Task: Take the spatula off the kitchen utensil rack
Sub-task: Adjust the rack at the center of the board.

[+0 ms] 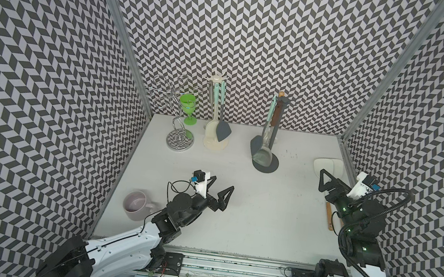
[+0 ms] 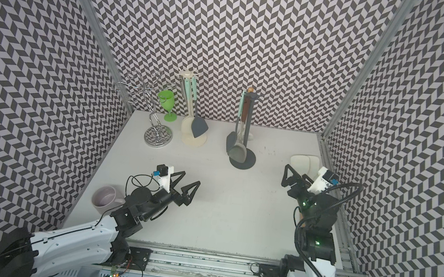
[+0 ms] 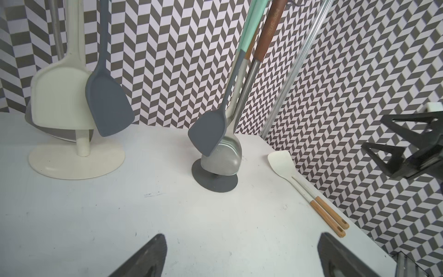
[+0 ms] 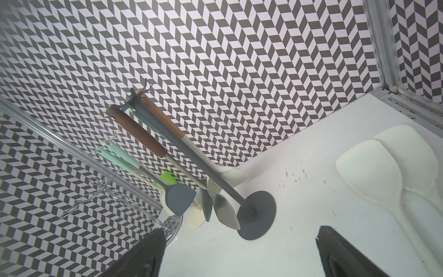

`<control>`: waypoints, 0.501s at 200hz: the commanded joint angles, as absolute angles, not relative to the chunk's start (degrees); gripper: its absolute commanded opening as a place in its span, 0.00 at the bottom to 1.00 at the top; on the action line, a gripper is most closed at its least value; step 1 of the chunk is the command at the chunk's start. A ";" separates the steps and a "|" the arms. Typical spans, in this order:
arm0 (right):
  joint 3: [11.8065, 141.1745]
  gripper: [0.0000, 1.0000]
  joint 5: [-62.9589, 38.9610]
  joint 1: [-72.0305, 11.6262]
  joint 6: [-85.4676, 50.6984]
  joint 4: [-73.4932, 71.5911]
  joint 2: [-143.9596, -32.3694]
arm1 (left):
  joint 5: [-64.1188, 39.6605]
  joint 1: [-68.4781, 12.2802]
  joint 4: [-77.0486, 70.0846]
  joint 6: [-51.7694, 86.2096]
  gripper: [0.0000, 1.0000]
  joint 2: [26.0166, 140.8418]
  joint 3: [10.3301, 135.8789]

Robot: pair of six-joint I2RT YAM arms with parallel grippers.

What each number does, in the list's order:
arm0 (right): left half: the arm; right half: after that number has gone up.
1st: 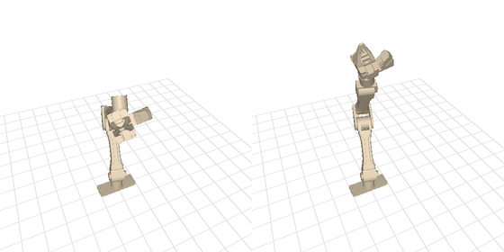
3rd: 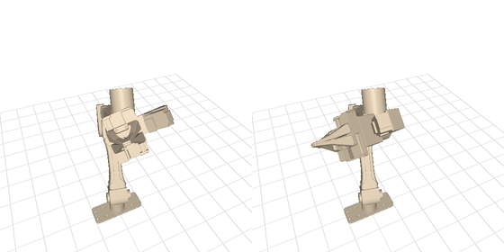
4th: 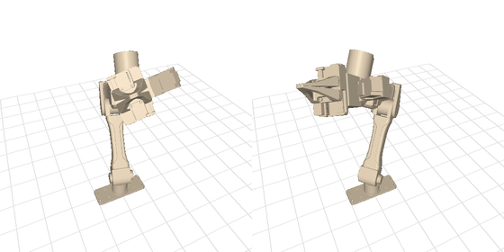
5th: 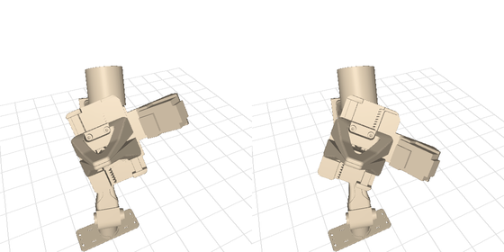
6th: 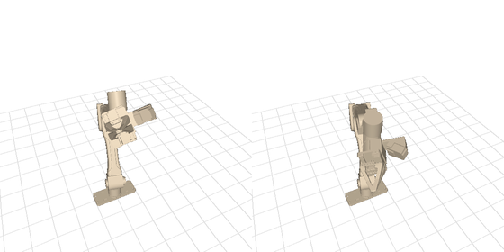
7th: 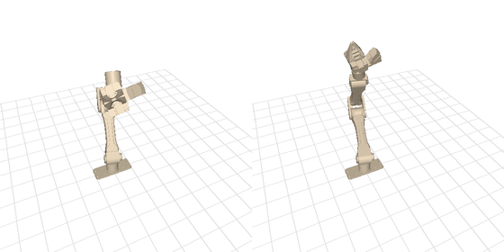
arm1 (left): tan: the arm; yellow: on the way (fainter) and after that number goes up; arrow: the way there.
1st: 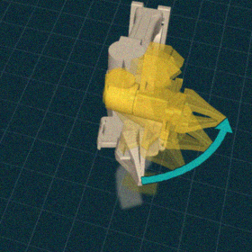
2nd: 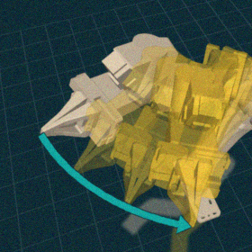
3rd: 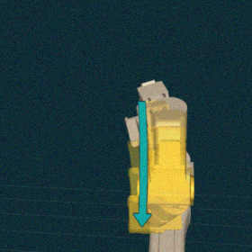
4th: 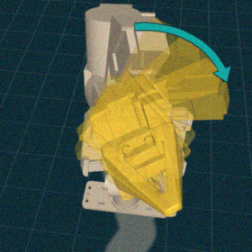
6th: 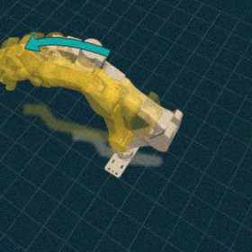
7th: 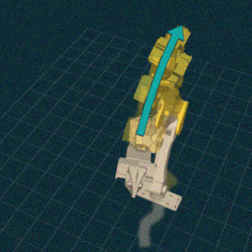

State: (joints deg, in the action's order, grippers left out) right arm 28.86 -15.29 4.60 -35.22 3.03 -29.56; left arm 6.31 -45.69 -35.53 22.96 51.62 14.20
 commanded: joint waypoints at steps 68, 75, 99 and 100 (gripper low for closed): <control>22.96 1.00 -28.93 3.78 -43.14 -12.79 -27.42 | 0.43 -50.01 -39.68 30.57 1.00 58.75 17.35; 21.92 0.99 -31.07 3.87 -43.62 -16.07 -28.49 | 0.37 -49.93 -40.05 29.33 1.00 59.65 18.34; 16.94 0.91 -39.13 3.80 -49.34 -33.39 -34.52 | -5.70 -45.16 -39.28 28.20 1.00 63.15 22.75; 16.78 0.91 -39.47 3.79 -49.45 -34.10 -34.84 | -5.93 -44.99 -39.28 28.03 1.00 63.26 22.84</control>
State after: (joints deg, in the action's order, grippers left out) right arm 20.69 -30.11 4.19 -43.07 -14.39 -29.93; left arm 0.69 -48.62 -36.27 29.87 61.04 18.00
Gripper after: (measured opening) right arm 0.935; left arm 0.996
